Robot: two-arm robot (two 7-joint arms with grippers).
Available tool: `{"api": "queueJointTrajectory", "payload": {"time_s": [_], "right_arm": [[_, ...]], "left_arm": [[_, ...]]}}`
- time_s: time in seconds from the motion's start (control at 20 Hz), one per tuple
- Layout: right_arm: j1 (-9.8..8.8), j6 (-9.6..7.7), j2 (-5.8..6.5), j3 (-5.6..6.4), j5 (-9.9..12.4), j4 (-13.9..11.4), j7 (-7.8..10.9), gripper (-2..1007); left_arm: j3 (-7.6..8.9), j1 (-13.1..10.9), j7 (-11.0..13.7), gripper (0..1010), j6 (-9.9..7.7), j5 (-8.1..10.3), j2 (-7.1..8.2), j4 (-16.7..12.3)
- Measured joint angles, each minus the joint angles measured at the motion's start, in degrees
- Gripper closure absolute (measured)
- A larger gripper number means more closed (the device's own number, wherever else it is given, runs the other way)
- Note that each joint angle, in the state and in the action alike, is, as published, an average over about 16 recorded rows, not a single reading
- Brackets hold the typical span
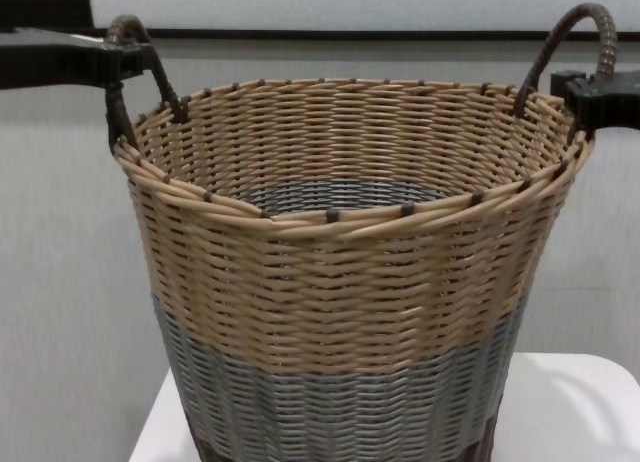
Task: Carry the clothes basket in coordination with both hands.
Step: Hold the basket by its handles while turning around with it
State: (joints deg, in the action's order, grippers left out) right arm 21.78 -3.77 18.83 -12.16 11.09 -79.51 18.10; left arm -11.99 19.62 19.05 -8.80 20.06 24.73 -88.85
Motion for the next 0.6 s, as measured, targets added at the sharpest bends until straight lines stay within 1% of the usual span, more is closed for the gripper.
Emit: {"api": "queueJointTrajectory", "payload": {"time_s": [0.6], "right_arm": [[0.05, 0.00, -0.01, -0.06, 0.0, 0.1, -0.11, 984]], "left_arm": [[-0.07, 0.0, 0.0, 813, 0.15, -0.17, 0.10, 0.0]]}}
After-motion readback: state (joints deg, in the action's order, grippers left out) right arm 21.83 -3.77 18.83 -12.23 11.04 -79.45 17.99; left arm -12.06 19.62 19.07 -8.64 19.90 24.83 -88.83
